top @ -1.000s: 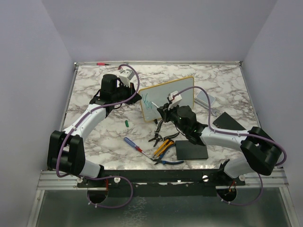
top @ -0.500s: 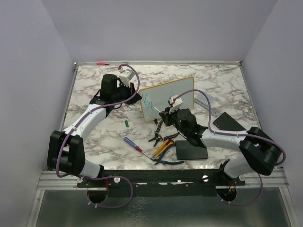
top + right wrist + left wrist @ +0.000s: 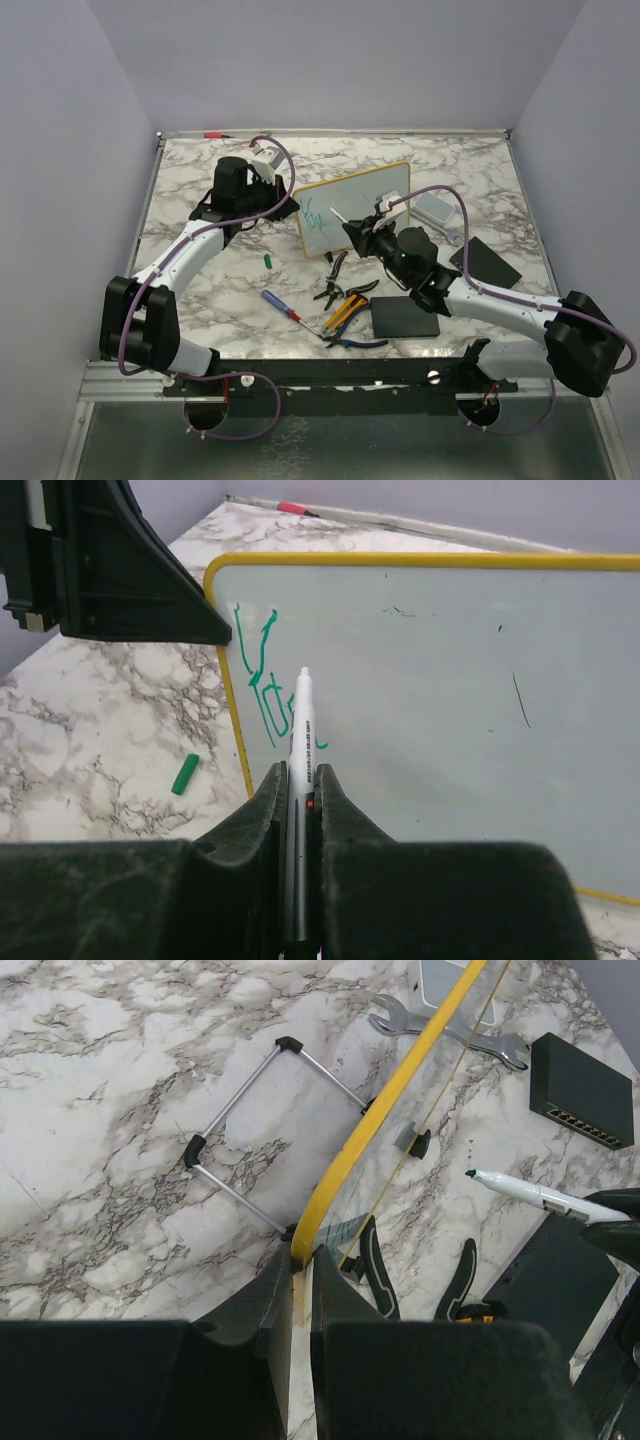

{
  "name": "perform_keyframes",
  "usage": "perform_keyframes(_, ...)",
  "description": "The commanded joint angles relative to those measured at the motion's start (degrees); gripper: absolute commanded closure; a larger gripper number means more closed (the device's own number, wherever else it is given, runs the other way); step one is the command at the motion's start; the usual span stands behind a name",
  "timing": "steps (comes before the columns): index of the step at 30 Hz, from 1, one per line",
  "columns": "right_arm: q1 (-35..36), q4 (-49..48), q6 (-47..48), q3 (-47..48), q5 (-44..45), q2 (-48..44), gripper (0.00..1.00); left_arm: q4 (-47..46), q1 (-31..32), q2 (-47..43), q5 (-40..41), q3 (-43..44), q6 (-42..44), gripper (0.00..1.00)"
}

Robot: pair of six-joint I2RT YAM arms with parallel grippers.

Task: Write a sentence on the whiteboard
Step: Write on the whiteboard at the whiteboard stand.

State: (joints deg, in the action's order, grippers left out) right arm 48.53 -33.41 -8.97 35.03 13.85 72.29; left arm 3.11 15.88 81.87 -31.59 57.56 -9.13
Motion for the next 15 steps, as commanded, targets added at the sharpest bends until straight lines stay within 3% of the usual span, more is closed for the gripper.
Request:
perform_keyframes(1, -0.28, 1.58, -0.44, -1.12, -1.26, -1.93, 0.99, 0.14, 0.12, -1.52, 1.27, 0.73, 0.75, 0.96)
perform_keyframes(15, -4.12, 1.67, 0.76, -3.06, -6.61, -3.2, 0.99, 0.14, 0.21, -1.79, 1.52, 0.27, 0.9, 0.96)
